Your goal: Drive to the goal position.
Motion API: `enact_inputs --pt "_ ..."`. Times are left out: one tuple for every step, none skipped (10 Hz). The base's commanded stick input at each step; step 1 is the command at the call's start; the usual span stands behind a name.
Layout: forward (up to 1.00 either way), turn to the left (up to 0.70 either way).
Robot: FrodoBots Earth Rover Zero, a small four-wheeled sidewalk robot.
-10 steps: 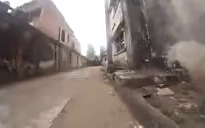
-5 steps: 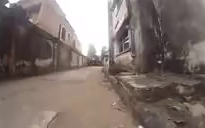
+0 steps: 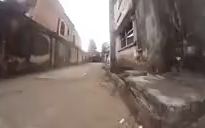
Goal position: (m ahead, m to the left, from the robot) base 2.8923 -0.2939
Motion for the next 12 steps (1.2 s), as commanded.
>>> enact_inputs --pt "1.00 0.00" --pt "1.00 0.00" --pt "1.00 0.00" --pt "1.00 0.00" --pt "1.00 0.00" --pt "1.00 0.00" --pt "1.00 0.00" --pt "1.00 0.00" --pt "1.00 0.00" --pt "1.00 0.00" --pt "1.00 0.00" --pt "1.00 0.00"
